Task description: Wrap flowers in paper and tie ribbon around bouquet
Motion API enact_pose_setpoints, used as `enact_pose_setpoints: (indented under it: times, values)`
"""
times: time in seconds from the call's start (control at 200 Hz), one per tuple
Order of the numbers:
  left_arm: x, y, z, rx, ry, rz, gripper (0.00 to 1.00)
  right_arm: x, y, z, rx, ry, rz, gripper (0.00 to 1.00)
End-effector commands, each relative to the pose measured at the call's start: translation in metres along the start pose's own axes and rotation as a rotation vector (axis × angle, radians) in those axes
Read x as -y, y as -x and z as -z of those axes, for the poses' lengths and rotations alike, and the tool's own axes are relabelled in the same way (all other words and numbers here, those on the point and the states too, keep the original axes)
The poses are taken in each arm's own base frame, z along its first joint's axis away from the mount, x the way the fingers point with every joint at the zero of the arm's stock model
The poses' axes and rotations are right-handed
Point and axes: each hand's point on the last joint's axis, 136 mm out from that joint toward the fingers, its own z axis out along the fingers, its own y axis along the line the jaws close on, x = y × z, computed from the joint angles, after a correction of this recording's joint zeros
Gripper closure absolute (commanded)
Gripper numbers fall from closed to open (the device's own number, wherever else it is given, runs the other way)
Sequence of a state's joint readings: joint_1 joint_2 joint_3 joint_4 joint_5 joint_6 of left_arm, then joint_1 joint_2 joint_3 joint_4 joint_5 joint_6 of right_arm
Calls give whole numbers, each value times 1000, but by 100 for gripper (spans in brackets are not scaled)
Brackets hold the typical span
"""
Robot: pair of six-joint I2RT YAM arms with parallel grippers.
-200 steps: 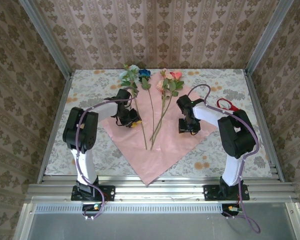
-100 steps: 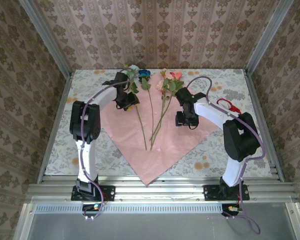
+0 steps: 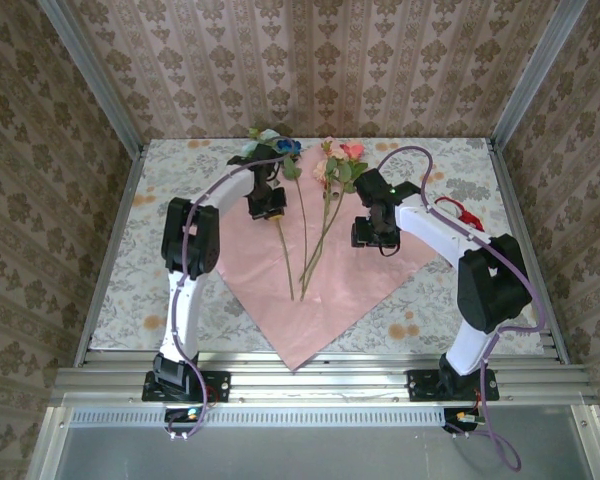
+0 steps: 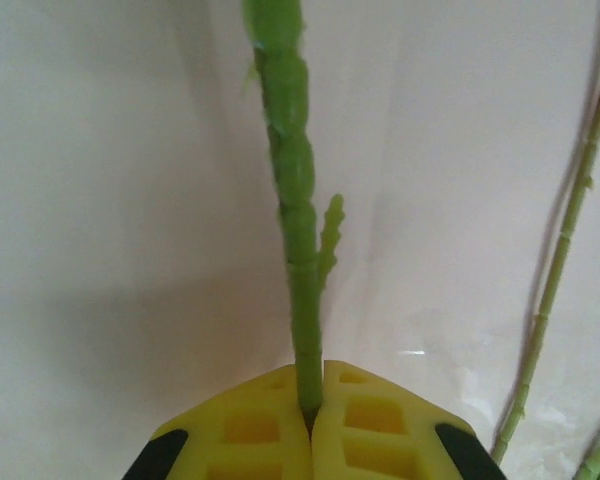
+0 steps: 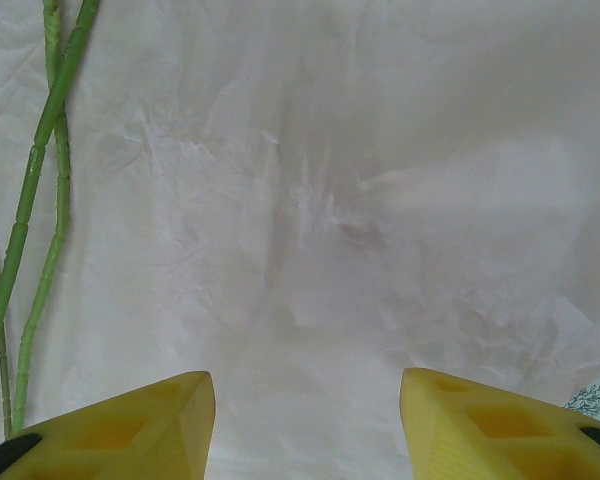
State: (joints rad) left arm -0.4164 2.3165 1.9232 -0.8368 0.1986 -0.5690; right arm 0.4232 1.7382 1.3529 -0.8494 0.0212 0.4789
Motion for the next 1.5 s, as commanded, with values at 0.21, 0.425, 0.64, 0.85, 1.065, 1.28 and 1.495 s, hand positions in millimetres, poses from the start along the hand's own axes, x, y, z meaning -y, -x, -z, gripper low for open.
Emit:
enact_pose_setpoints:
  times: [0.21,0.425,0.64,0.85,1.065,1.28,1.495]
  values:
    - [49,-23,10,-17,-68,-162,100,16,1,-9,-38,-3,-41,48]
    - [73,-25,8,-6,-124,-193,100,14,8,-11,-40,12,-48,48]
    - [83,-21,3,-6,-167,-170,98,5,3,-6,-31,26,-10,47]
    - [73,-17,40,39,-146,-120,52,-24,-11,12,43,28,160,39]
    - [6,-25,90,96,-213,116,55,-93,-39,32,108,81,441,31]
    - [-77,-69,79,15,-275,280,81,-194,-108,26,72,124,777,20]
    - [-114,-89,50,-34,-228,344,90,-251,-158,-4,3,37,938,13]
